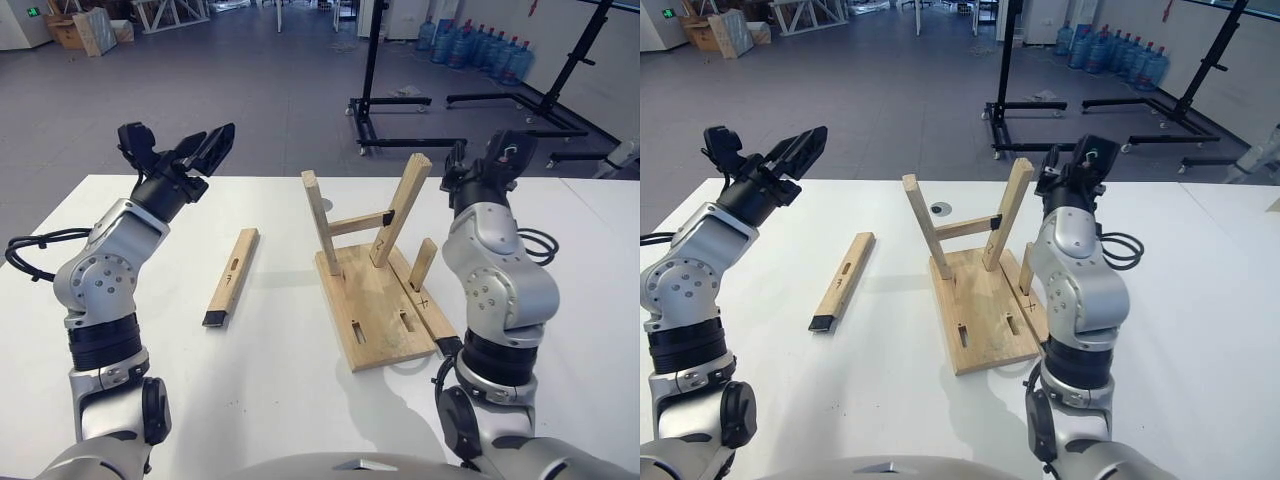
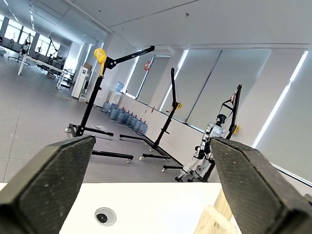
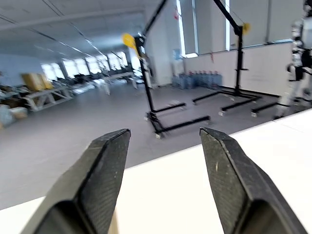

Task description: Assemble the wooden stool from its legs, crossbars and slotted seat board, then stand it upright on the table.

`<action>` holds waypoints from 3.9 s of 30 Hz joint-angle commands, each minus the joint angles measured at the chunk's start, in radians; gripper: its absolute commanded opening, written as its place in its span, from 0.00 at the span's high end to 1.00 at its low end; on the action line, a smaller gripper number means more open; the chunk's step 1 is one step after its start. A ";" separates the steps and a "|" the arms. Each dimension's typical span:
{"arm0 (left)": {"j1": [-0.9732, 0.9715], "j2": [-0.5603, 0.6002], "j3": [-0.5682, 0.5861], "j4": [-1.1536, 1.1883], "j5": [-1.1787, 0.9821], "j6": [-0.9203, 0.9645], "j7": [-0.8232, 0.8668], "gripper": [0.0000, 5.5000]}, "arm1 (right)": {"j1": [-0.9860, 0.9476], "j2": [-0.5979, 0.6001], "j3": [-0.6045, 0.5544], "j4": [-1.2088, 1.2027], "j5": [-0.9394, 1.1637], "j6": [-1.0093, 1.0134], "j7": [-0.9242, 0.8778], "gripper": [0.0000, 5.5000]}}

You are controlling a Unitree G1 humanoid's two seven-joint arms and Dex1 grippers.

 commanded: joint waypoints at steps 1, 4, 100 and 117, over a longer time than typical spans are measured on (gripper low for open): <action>0.008 -0.002 -0.004 -0.016 0.002 0.002 0.006 0.22 | 0.007 0.030 -0.003 0.028 -0.052 0.000 -0.003 0.52; 0.013 -0.005 -0.003 -0.023 0.002 0.001 0.010 0.22 | -0.015 0.037 -0.005 0.039 -0.074 -0.009 0.018 0.52; 0.610 -0.135 -0.179 -0.398 0.169 0.112 0.242 0.02 | 0.701 -0.390 -0.008 0.305 0.038 -0.190 0.958 0.63; 0.169 0.159 -0.086 -0.211 -0.820 0.257 -0.224 0.02 | 0.404 -0.772 -0.273 -0.085 0.980 0.057 1.445 0.63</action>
